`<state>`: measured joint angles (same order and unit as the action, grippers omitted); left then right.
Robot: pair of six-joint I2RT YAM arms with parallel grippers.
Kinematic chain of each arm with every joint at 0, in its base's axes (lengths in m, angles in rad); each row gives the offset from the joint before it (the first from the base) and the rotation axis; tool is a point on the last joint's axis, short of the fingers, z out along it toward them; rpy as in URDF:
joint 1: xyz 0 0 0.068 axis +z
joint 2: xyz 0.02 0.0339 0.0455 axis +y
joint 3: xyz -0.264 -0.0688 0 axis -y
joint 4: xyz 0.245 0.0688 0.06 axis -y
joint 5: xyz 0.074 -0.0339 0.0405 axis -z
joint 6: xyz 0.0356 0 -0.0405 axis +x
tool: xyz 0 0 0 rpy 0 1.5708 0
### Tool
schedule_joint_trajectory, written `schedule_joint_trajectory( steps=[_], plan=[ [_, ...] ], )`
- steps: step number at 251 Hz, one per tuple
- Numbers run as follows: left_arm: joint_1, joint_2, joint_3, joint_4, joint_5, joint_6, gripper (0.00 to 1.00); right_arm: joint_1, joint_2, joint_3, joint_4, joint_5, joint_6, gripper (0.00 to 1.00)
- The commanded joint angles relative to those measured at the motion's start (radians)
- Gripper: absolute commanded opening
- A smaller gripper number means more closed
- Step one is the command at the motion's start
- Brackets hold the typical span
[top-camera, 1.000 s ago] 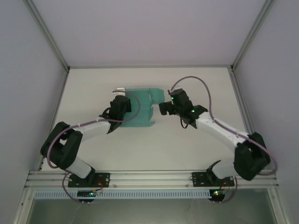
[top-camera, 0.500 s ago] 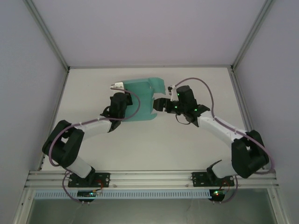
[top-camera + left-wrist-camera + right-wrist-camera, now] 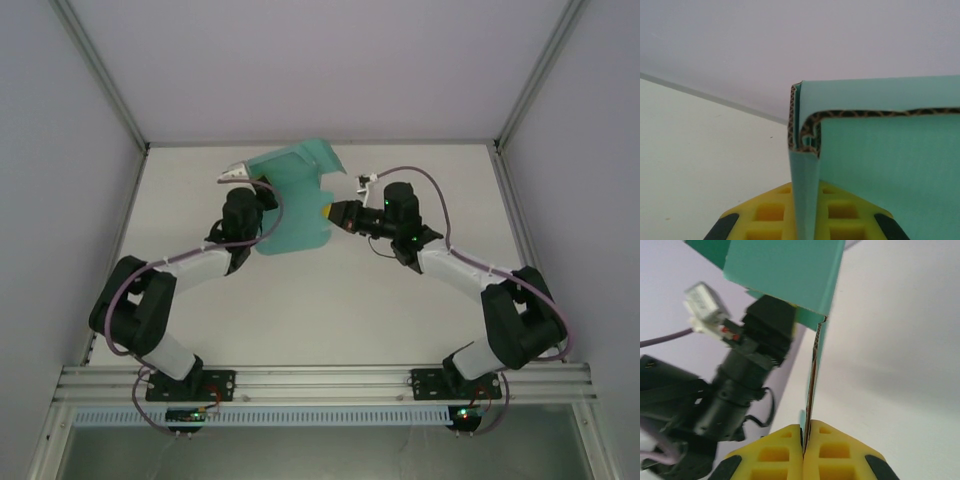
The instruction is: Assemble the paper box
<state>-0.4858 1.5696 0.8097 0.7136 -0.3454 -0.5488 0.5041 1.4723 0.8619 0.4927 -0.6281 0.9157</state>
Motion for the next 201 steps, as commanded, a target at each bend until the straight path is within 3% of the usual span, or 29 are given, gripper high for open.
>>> schedule_joint_trajectory(
  steps=[1,28,51,75,114,138,152,176,201],
  plan=[
    [0.007,0.033,0.025,0.053,0.105,-0.07,0.0,0.02,-0.05,0.002,0.211,-0.13,0.061,0.0],
    [0.015,0.039,0.016,0.102,0.143,-0.097,0.0,0.018,-0.049,-0.023,0.32,-0.165,0.136,0.0],
    [0.015,0.032,0.017,0.097,0.157,-0.094,0.0,0.008,-0.056,-0.038,0.283,-0.162,0.117,0.0],
    [0.014,0.016,0.01,0.081,0.154,-0.085,0.0,-0.012,-0.076,-0.066,0.224,-0.131,0.08,0.1],
    [0.016,-0.019,-0.009,0.045,0.191,0.003,0.0,-0.069,-0.178,-0.103,0.003,-0.043,-0.074,0.34],
    [0.017,-0.044,-0.014,-0.037,0.195,0.091,0.0,-0.099,-0.298,-0.082,-0.327,0.122,-0.293,0.79],
    [0.018,-0.058,-0.028,-0.071,0.175,0.118,0.0,-0.11,-0.367,-0.065,-0.502,0.229,-0.452,0.98],
    [0.017,-0.072,-0.05,-0.1,0.206,0.169,0.0,-0.139,-0.455,-0.087,-0.598,0.348,-0.575,0.99],
    [0.018,-0.069,-0.061,-0.112,0.268,0.212,0.0,-0.211,-0.467,-0.061,-0.648,0.355,-0.606,0.99]
  ],
)
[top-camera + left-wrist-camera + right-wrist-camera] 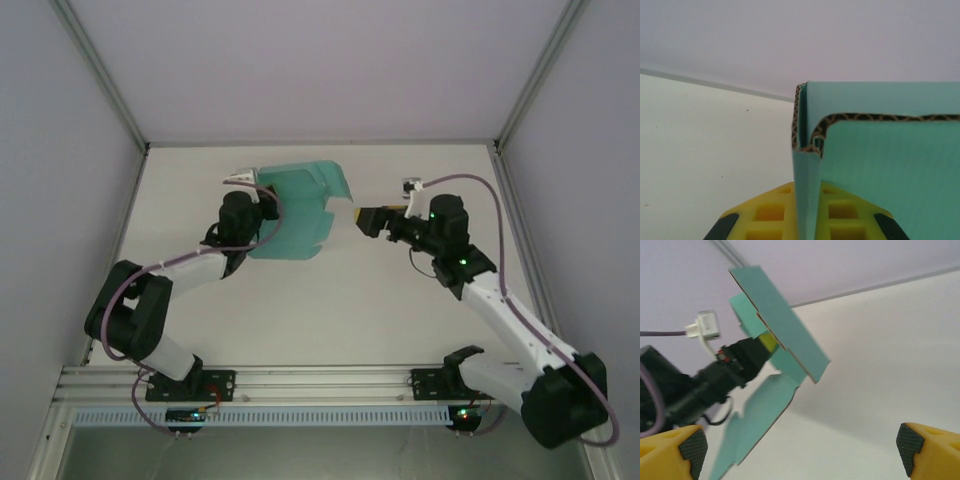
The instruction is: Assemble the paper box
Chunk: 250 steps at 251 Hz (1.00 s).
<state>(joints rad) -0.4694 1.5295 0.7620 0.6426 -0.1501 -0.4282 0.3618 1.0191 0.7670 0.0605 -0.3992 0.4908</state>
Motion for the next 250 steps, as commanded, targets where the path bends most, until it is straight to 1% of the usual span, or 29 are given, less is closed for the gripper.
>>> schedule_joint_trajectory(
  steps=[1,29,49,68,109,120,133,144,178,194,208,227,250],
  plan=[
    [0.001,-0.029,-0.013,-0.041,0.074,0.092,0.0,-0.07,-0.012,0.037,-0.219,0.124,-0.181,0.99],
    [0.0,-0.016,-0.006,-0.066,0.098,0.105,0.0,-0.11,0.061,0.105,-0.232,0.019,-0.211,0.99],
    [-0.003,-0.007,-0.003,-0.07,0.108,0.114,0.0,-0.104,0.133,0.158,-0.234,-0.037,-0.307,0.97],
    [-0.004,-0.002,0.006,-0.086,0.11,0.121,0.0,-0.094,0.201,0.201,-0.238,-0.113,-0.354,0.88],
    [-0.015,0.0,0.009,-0.094,0.116,0.138,0.0,-0.061,0.309,0.268,-0.244,-0.137,-0.393,0.72],
    [-0.018,0.001,0.014,-0.101,0.109,0.143,0.0,-0.05,0.331,0.285,-0.251,-0.155,-0.404,0.7],
    [-0.024,0.004,0.019,-0.106,0.092,0.146,0.0,-0.031,0.355,0.307,-0.263,-0.169,-0.424,0.64],
    [-0.028,0.006,0.02,-0.108,0.078,0.147,0.0,-0.013,0.373,0.318,-0.268,-0.177,-0.435,0.63],
    [-0.051,0.01,0.025,-0.106,0.028,0.162,0.0,0.037,0.42,0.349,-0.277,-0.176,-0.444,0.62],
    [-0.067,0.013,0.031,-0.107,-0.013,0.175,0.0,0.059,0.442,0.367,-0.283,-0.168,-0.446,0.58],
    [-0.077,0.016,0.041,-0.119,-0.041,0.177,0.0,0.076,0.459,0.378,-0.275,-0.152,-0.446,0.58],
    [-0.085,0.02,0.053,-0.13,-0.074,0.174,0.0,0.106,0.48,0.39,-0.261,-0.091,-0.438,0.59],
    [-0.094,0.017,0.058,-0.135,-0.111,0.168,0.0,0.141,0.499,0.402,-0.24,0.037,-0.399,0.6]
  ],
)
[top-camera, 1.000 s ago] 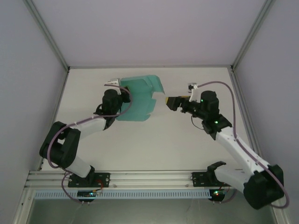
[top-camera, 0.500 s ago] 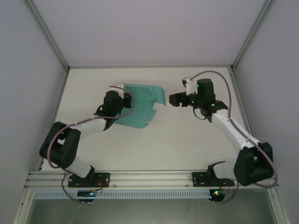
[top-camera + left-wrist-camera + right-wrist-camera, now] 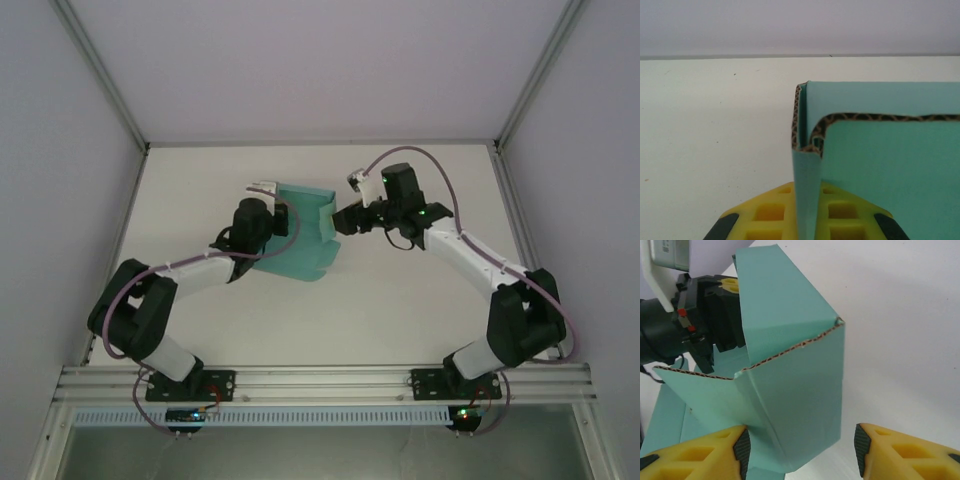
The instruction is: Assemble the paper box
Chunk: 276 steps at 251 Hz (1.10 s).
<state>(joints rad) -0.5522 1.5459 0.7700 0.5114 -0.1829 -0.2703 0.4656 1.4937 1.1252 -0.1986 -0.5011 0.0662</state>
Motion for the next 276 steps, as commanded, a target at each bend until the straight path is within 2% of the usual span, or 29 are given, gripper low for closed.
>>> schedule_joint_trajectory(
  steps=[1,29,42,98,136,177,191,210,247,276],
  plan=[
    [-0.012,0.0,0.05,-0.004,-0.079,0.01,0.0,0.039,0.025,0.044,0.02,0.145,0.027,0.6],
    [-0.022,-0.006,0.052,-0.005,-0.107,-0.001,0.0,0.078,0.055,0.057,0.041,0.332,0.086,0.59],
    [-0.025,-0.009,0.052,-0.009,-0.11,-0.001,0.0,0.096,0.071,0.059,0.053,0.406,0.116,0.55],
    [-0.069,-0.005,0.07,-0.031,-0.18,0.013,0.0,0.144,0.151,0.094,0.141,0.638,0.217,0.25],
    [-0.098,0.005,0.105,-0.088,-0.246,-0.015,0.0,0.175,0.206,0.146,0.097,0.885,0.287,0.01],
    [-0.11,0.002,0.116,-0.105,-0.25,-0.048,0.0,0.201,0.298,0.26,-0.09,1.144,0.333,0.0],
    [-0.111,0.0,0.118,-0.109,-0.243,-0.062,0.0,0.199,0.32,0.284,-0.138,1.155,0.403,0.08],
    [-0.113,-0.002,0.118,-0.109,-0.236,-0.078,0.0,0.19,0.32,0.266,-0.085,1.087,0.392,0.08],
    [-0.112,-0.004,0.118,-0.115,-0.219,-0.086,0.0,0.178,0.268,0.157,0.161,0.919,0.28,0.07],
    [-0.112,-0.004,0.116,-0.117,-0.211,-0.093,0.0,0.155,0.233,0.122,0.215,0.82,0.262,0.09]
  ],
)
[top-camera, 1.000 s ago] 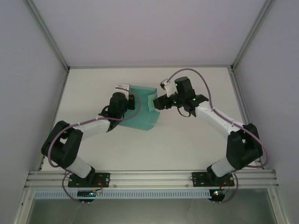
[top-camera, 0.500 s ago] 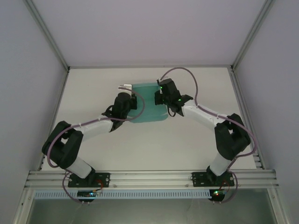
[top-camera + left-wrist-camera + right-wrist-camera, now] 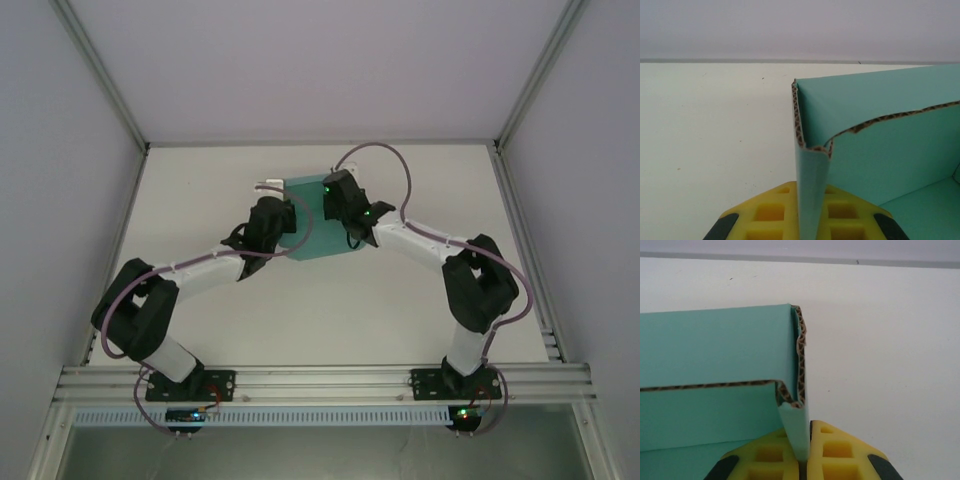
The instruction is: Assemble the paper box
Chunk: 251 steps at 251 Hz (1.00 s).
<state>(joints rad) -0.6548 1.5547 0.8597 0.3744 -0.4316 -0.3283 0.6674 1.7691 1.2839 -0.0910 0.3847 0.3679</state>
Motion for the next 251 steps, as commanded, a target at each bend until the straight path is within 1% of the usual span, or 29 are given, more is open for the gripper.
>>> schedule_joint_trajectory(
  steps=[1,28,56,88,96,111,135,161,166,182,202,228,242,251],
  plan=[
    [-0.009,-0.013,0.026,0.019,0.037,-0.036,0.0,-0.048,-0.042,-0.038,0.108,-0.067,-0.04,0.09],
    [-0.01,-0.012,0.024,0.021,0.052,-0.047,0.0,-0.063,-0.047,-0.047,0.109,-0.092,-0.035,0.11],
    [-0.01,-0.018,0.023,0.021,0.061,-0.053,0.0,-0.069,-0.041,-0.051,0.102,-0.071,-0.042,0.1],
    [-0.009,-0.027,0.023,0.023,0.075,-0.06,0.0,-0.083,-0.03,-0.054,0.108,-0.101,-0.031,0.19],
    [-0.009,-0.028,0.022,0.023,0.078,-0.062,0.0,-0.088,-0.024,-0.056,0.115,-0.115,-0.025,0.19],
    [-0.009,-0.028,0.023,0.018,0.082,-0.065,0.0,-0.095,-0.02,-0.057,0.121,-0.133,-0.015,0.14],
    [-0.009,-0.028,0.023,0.018,0.085,-0.071,0.0,-0.103,-0.014,-0.053,0.123,-0.144,-0.017,0.13],
    [-0.01,-0.03,0.022,0.015,0.079,-0.078,0.0,-0.105,-0.013,-0.049,0.114,-0.131,-0.028,0.02],
    [-0.01,-0.031,0.023,0.014,0.074,-0.081,0.0,-0.104,-0.011,-0.046,0.108,-0.113,-0.032,0.0],
    [-0.009,-0.032,0.027,0.005,0.06,-0.093,0.0,-0.102,-0.006,-0.033,0.088,-0.025,-0.052,0.0],
    [-0.009,-0.032,0.038,-0.02,0.035,-0.111,0.0,-0.09,0.017,-0.006,0.034,0.122,-0.063,0.0],
    [-0.01,-0.033,0.05,-0.054,-0.009,-0.143,0.0,-0.083,0.066,0.037,-0.065,0.346,-0.01,0.0],
    [-0.009,-0.032,0.056,-0.07,-0.025,-0.158,0.0,-0.083,0.094,0.054,-0.108,0.425,0.033,0.0],
    [-0.009,-0.03,0.059,-0.073,-0.027,-0.16,0.0,-0.084,0.107,0.057,-0.114,0.448,0.055,0.0]
  ],
)
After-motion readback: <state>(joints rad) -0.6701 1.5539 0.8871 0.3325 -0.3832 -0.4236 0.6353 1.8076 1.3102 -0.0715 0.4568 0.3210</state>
